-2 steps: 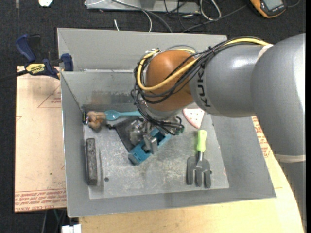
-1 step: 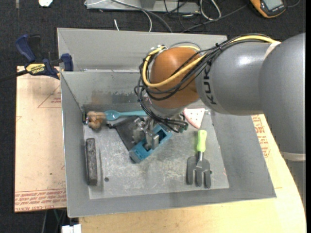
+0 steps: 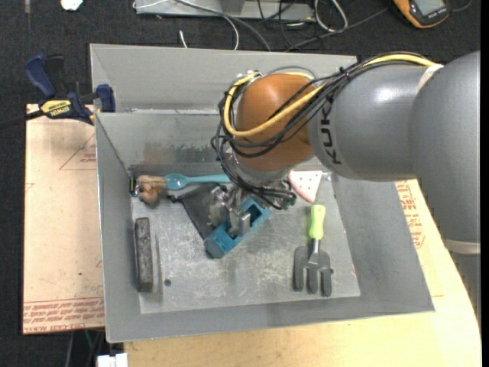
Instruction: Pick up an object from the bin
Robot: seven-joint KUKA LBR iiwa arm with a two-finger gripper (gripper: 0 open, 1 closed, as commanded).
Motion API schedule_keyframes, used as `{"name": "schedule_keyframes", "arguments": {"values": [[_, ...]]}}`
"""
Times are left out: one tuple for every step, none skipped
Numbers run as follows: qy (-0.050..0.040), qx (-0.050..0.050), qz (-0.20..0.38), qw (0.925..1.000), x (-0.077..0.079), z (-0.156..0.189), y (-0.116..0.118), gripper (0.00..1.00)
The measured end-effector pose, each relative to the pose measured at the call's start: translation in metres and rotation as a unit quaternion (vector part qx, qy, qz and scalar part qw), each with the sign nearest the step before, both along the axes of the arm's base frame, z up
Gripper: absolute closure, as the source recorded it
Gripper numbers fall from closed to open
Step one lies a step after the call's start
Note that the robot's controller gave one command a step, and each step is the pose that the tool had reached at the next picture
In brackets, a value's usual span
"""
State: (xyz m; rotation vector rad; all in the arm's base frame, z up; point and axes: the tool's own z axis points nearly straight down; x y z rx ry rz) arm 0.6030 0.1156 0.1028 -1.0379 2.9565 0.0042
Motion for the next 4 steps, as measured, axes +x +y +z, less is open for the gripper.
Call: {"name": "schedule_keyframes", "arguments": {"values": [[-0.0001, 0.0, -0.001, 1.0, 0.0, 0.015, 0.0, 1.0], [0.0028, 0.0, -0.002, 1.0, -0.002, 0.038, 0.0, 1.0], [0.0004, 0.001, -0.003, 1.0, -0.001, 0.058, 0.0, 1.0], [0.0072, 0.0, -0.003, 1.0, -0.004, 0.082, 0.0, 1.0]]}}
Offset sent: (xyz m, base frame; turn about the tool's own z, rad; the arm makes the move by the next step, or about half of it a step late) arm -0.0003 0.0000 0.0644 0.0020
